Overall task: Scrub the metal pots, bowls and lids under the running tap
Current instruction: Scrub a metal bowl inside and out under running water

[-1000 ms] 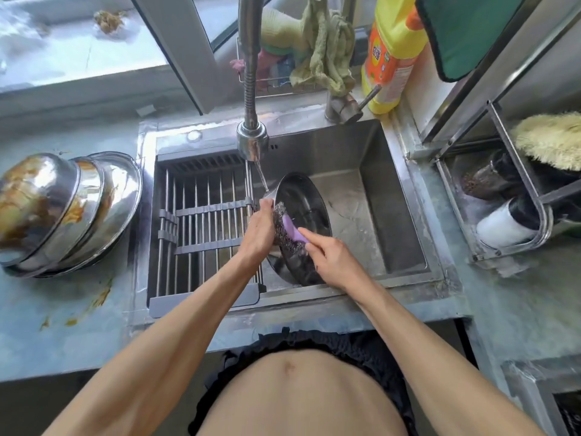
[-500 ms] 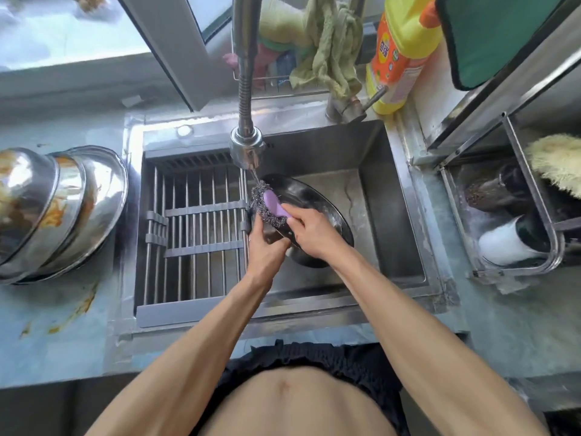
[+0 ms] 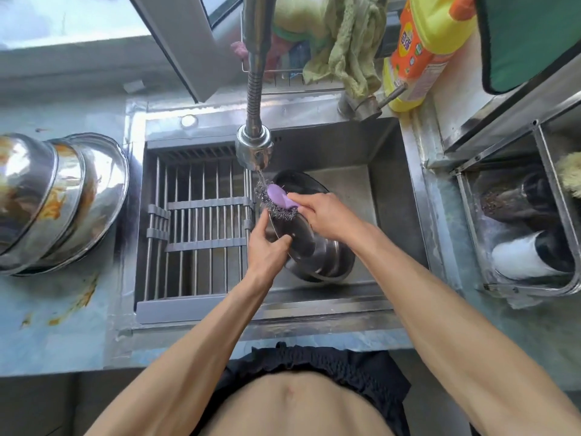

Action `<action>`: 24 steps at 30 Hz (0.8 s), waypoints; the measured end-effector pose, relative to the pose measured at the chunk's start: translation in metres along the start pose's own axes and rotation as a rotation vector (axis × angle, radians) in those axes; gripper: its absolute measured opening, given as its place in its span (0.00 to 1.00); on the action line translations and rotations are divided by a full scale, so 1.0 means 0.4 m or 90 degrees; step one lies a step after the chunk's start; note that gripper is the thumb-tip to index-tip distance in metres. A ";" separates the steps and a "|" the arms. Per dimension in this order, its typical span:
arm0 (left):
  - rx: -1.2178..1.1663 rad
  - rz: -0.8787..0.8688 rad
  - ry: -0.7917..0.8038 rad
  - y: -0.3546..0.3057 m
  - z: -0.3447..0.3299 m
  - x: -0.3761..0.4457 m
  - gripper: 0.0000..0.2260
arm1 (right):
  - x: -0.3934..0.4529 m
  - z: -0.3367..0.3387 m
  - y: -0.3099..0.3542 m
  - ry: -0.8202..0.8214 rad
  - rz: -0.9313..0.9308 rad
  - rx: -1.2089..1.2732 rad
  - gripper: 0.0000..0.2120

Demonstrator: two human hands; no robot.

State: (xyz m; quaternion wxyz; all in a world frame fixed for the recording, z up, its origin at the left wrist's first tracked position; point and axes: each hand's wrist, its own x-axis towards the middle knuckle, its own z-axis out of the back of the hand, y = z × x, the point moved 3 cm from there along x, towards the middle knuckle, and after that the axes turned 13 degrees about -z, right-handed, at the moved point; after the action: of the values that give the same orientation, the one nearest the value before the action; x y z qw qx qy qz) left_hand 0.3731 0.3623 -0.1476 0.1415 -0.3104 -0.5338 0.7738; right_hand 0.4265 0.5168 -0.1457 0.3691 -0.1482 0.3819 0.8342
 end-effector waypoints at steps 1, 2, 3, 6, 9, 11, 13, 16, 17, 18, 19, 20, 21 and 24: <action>0.013 -0.017 0.017 -0.004 0.003 -0.005 0.33 | 0.012 0.008 -0.001 -0.016 -0.014 -0.012 0.19; 0.025 -0.029 0.035 -0.006 0.006 -0.009 0.35 | 0.022 0.017 -0.002 -0.030 -0.028 -0.026 0.20; 0.032 -0.035 0.052 -0.007 0.010 -0.011 0.35 | 0.027 0.025 -0.001 -0.041 -0.037 -0.044 0.20; 0.030 -0.008 0.055 -0.004 0.018 -0.007 0.35 | -0.002 0.020 0.014 -0.020 -0.011 -0.083 0.20; 0.043 0.031 0.044 -0.008 0.018 -0.010 0.37 | -0.046 0.000 0.015 -0.004 0.020 -0.116 0.19; 0.052 0.021 0.046 -0.026 0.016 -0.007 0.38 | -0.041 0.011 0.003 -0.018 0.006 -0.112 0.20; 0.082 0.013 0.043 -0.040 0.017 0.006 0.36 | -0.022 0.035 -0.002 -0.037 -0.023 -0.094 0.21; 0.118 0.008 0.029 -0.053 0.028 0.019 0.35 | -0.008 0.068 0.013 -0.049 -0.053 -0.093 0.22; 0.132 0.004 0.025 -0.060 0.031 0.018 0.34 | -0.006 0.075 0.012 -0.050 -0.064 -0.087 0.21; 0.142 -0.007 0.017 -0.071 0.034 0.016 0.32 | -0.003 0.080 0.006 -0.053 -0.078 -0.080 0.21; 0.138 -0.019 0.004 -0.078 0.040 0.016 0.30 | -0.004 0.088 -0.001 -0.060 -0.092 -0.067 0.21; 0.117 -0.032 -0.014 -0.092 0.045 0.017 0.28 | -0.007 0.094 -0.013 -0.072 -0.108 -0.047 0.20; 0.087 -0.041 -0.034 -0.105 0.056 0.018 0.26 | -0.015 0.100 -0.026 -0.092 -0.121 -0.029 0.18; 0.006 -0.056 -0.088 -0.129 0.103 0.031 0.19 | -0.063 0.113 -0.064 -0.143 -0.153 0.012 0.12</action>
State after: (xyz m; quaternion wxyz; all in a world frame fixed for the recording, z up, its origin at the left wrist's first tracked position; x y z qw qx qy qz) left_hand 0.3319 0.3589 -0.0946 0.1395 -0.2316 -0.5520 0.7888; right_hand 0.4640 0.5490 -0.1158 0.5083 -0.0950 0.3255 0.7916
